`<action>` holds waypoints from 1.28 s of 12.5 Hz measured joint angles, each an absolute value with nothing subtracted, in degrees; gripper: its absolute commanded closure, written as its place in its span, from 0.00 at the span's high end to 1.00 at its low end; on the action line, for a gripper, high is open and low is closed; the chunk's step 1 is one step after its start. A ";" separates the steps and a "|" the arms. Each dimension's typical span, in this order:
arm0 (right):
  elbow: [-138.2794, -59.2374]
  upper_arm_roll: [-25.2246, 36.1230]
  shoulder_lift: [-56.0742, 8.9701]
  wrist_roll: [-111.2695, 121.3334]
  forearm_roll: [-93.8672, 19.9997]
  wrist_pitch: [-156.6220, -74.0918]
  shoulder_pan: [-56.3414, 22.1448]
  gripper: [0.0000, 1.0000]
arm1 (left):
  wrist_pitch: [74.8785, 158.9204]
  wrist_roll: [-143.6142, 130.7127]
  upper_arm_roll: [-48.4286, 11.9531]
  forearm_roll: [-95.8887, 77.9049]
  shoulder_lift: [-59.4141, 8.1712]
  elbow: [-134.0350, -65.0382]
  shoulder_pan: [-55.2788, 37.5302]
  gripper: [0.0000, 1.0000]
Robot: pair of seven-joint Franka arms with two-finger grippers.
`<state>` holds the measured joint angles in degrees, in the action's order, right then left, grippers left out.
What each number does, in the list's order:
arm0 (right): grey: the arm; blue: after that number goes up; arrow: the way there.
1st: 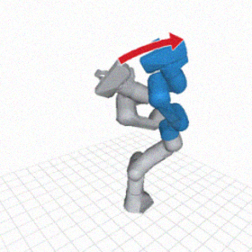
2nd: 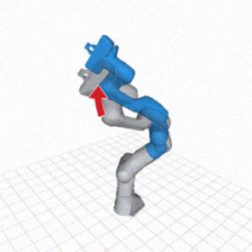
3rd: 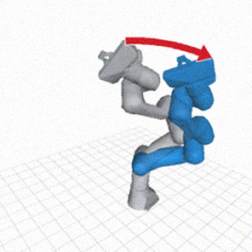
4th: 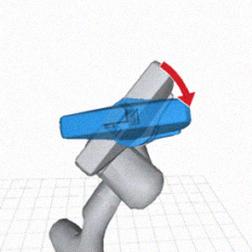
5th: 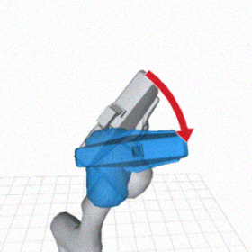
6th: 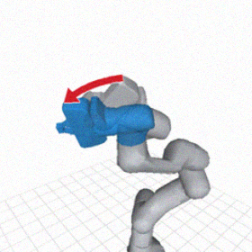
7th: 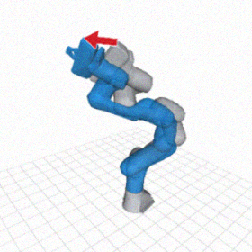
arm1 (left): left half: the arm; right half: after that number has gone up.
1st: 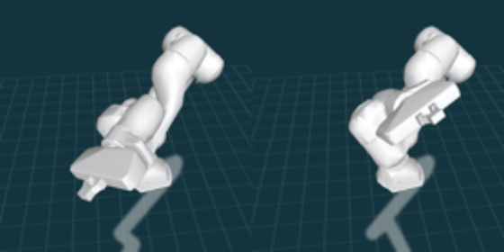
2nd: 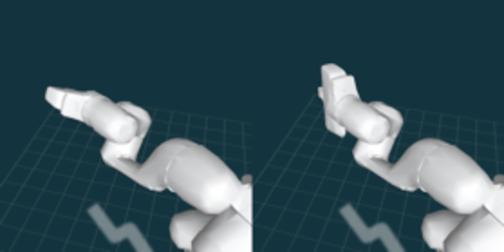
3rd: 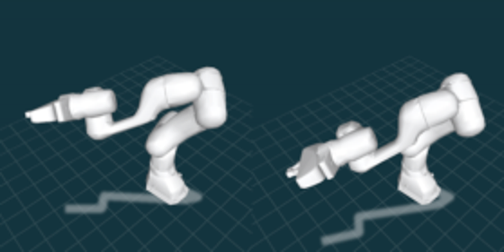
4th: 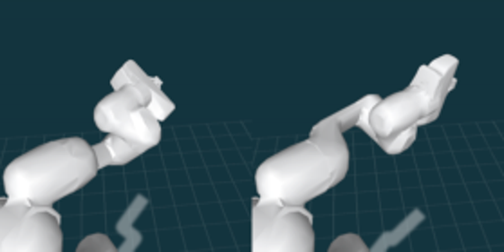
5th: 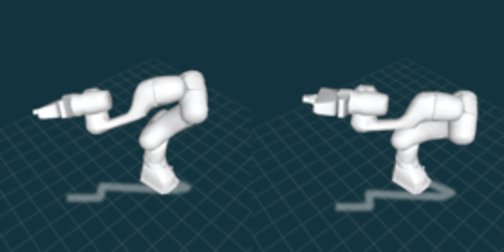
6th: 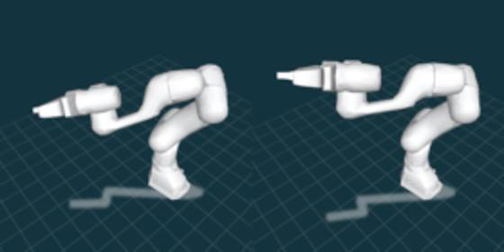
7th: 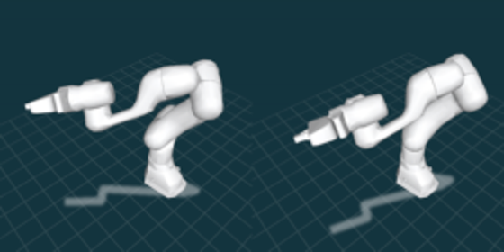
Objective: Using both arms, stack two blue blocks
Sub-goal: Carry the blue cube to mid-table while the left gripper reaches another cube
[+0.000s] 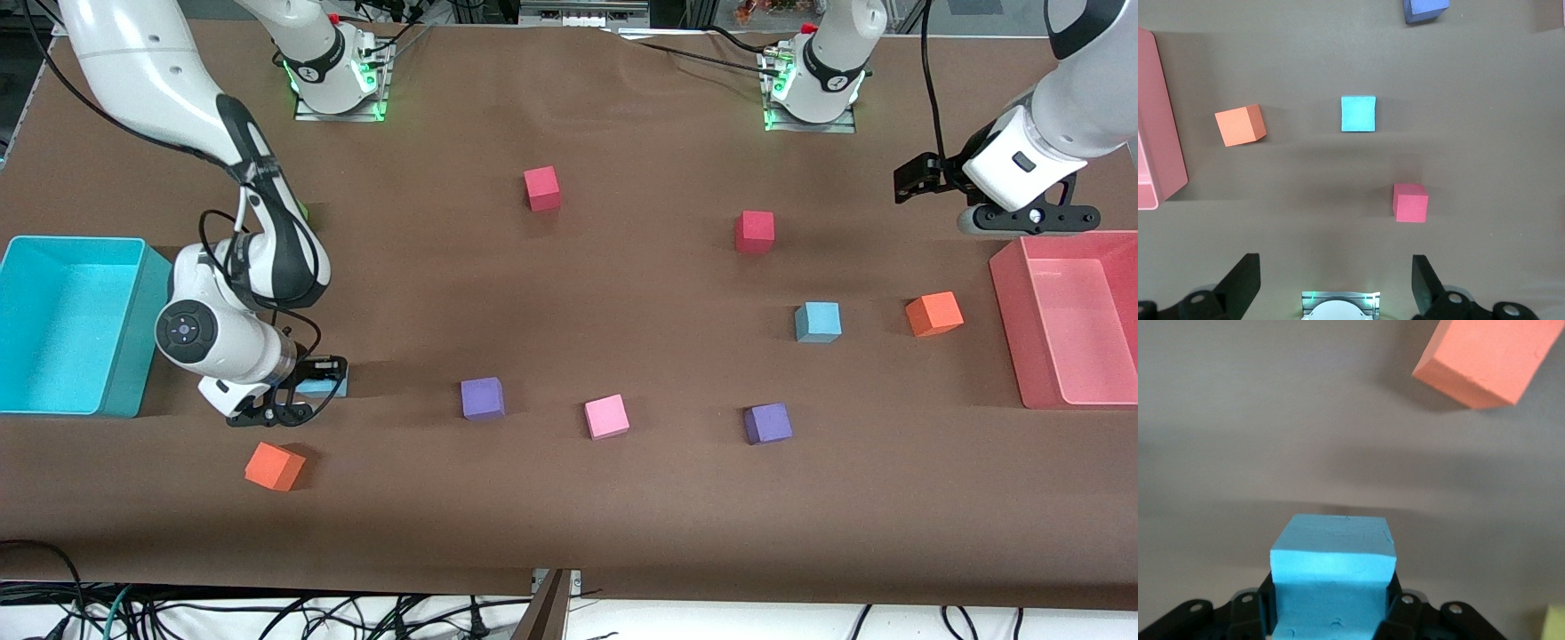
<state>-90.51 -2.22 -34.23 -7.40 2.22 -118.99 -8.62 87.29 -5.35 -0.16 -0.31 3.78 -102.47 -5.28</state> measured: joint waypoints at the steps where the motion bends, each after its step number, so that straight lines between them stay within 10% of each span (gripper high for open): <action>1: -89.17 -2.38 -32.78 -10.34 2.15 -115.09 -10.39 0.34 | 87.29 -5.35 -0.15 -0.31 3.78 -102.48 -5.27 1.00; 6: -86.86 -2.98 -30.64 -28.57 1.10 -110.50 -25.41 0.34 | 89.92 -5.35 0.00 -0.31 3.68 -104.48 -5.08 1.00; 13: -84.01 -2.90 -40.23 -42.11 -5.59 -125.35 -39.20 0.36 | 99.89 -5.35 0.06 -0.31 3.13 -111.71 -4.98 1.00; 16: -82.90 -2.88 -43.96 -42.22 -5.63 -128.61 -40.69 0.52 | 105.91 -5.35 0.06 -0.31 2.10 -116.23 -4.98 1.00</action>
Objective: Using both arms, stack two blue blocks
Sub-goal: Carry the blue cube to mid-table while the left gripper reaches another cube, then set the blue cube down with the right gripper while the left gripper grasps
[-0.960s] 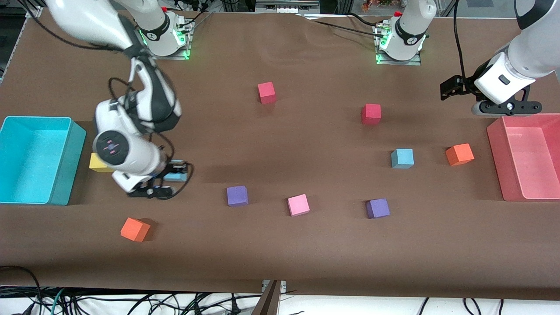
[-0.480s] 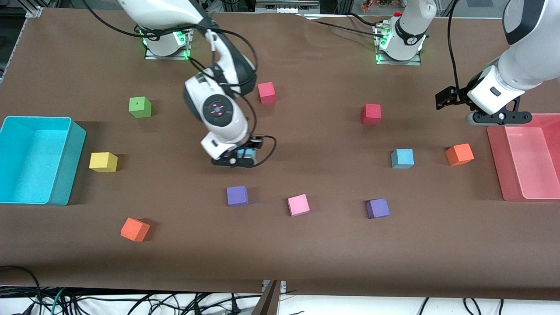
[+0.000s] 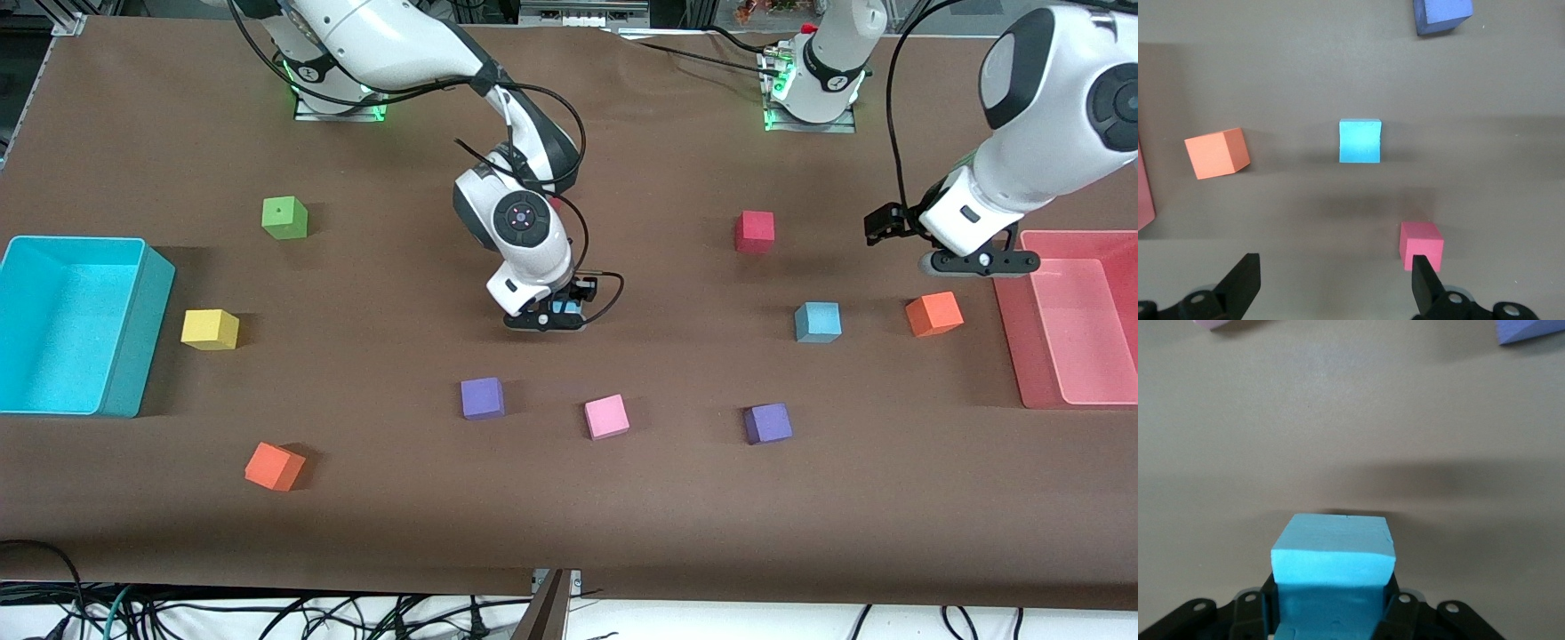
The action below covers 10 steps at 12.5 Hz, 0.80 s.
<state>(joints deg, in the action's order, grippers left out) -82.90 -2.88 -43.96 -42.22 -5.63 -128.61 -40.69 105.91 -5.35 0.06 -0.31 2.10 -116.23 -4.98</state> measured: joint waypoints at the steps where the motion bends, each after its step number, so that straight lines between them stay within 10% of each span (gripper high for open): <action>1: -82.76 -2.81 -44.32 -42.22 -5.63 -128.69 -40.69 0.75 | 107.70 -5.35 0.03 -0.31 1.45 -117.11 -5.00 1.00; 2: -82.74 -2.73 -44.52 -42.22 -5.63 -128.68 -40.68 1.00 | 109.75 -5.35 -0.01 -0.31 0.66 -117.88 -5.04 1.00; 10: -81.14 -2.12 -44.60 -37.32 -5.31 -128.66 -41.17 1.00 | 132.81 -5.34 -0.12 -0.31 -8.37 -127.06 -5.15 1.00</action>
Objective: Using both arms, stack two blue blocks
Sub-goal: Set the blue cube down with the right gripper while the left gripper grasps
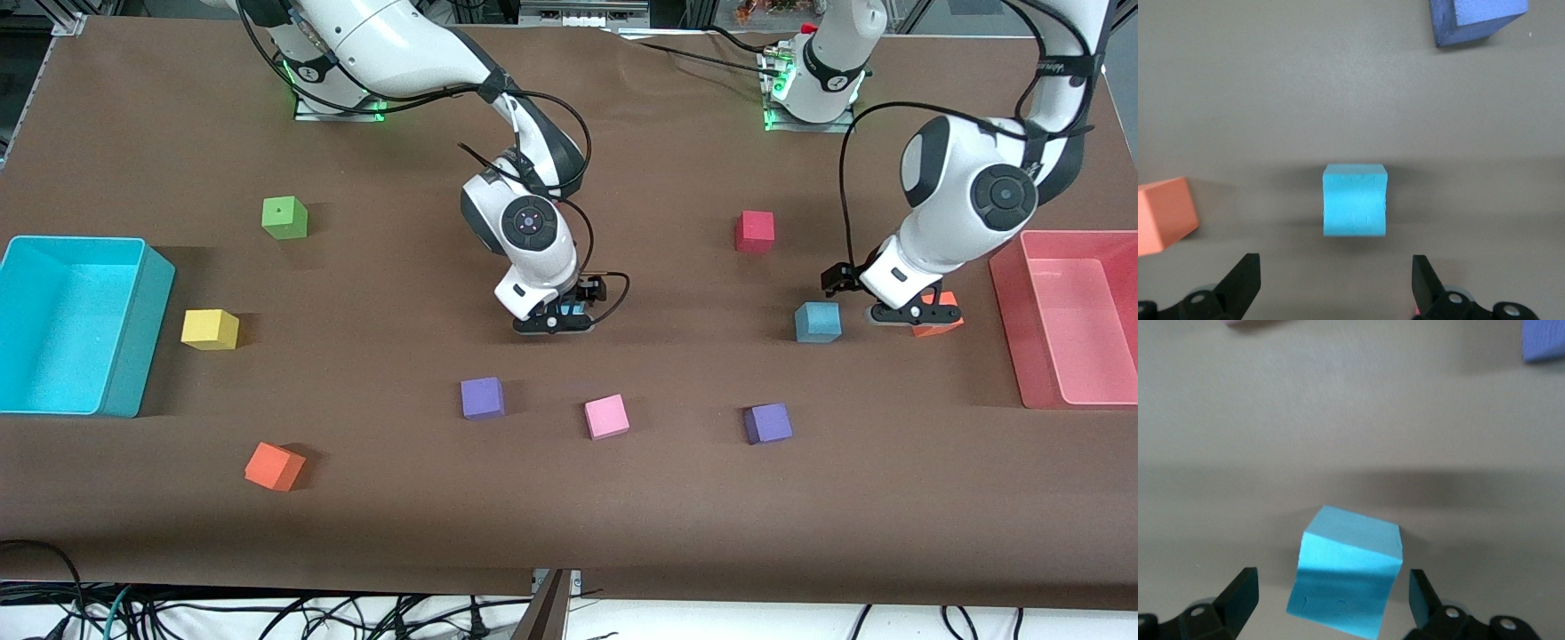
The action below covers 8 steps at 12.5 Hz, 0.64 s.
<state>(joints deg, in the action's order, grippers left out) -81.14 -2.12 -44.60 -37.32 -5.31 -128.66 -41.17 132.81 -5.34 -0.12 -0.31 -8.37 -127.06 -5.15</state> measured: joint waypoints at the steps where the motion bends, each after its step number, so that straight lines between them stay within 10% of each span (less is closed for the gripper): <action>1: -80.73 -1.55 -43.76 -34.97 -5.31 -128.32 -41.09 1.00 | 136.73 -5.34 -0.16 -0.31 -9.52 -128.70 -5.18 1.00; 8: -79.58 0.16 -30.10 -17.59 -5.97 -109.29 -34.35 1.00 | 149.30 -5.23 -0.26 -0.31 -17.14 -131.68 -5.39 0.99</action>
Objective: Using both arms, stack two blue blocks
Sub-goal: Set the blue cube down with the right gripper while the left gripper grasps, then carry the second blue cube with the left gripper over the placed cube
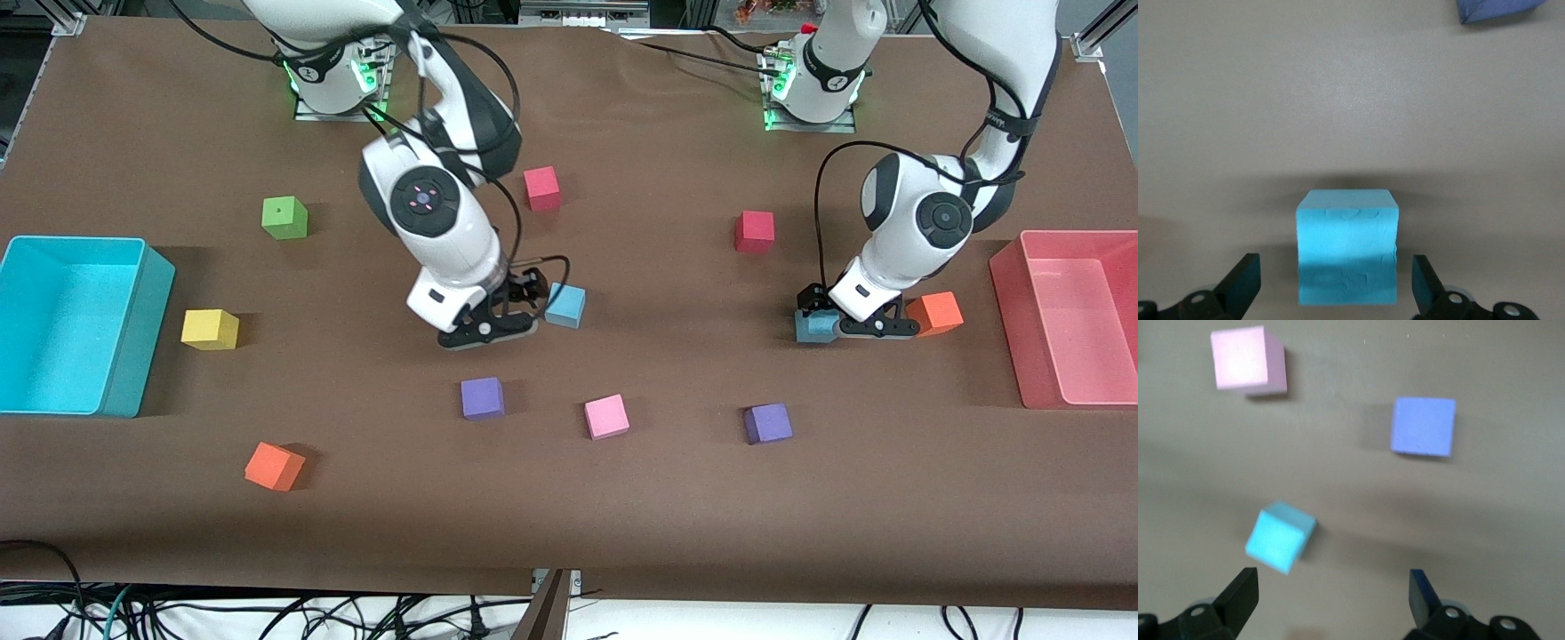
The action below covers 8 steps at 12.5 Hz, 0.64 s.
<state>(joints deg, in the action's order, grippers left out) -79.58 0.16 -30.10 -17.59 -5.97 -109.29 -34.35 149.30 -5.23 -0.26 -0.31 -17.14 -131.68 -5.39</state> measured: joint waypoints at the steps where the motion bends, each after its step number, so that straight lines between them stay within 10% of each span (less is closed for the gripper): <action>1: -79.79 -0.15 -28.57 -15.80 -7.62 -106.61 -34.41 1.00 | 150.44 -5.22 -0.29 -0.31 -18.12 -131.69 -5.50 0.84; 5: -83.81 -0.57 -26.08 -3.35 -18.37 -105.71 -34.76 1.00 | 151.51 -5.21 -0.31 -0.31 -19.41 -131.65 -5.82 0.01; 8: -91.07 -0.15 -24.85 7.29 -25.97 -112.09 -34.11 1.00 | 151.54 -5.11 -0.30 -0.31 -19.07 -131.28 -5.86 0.00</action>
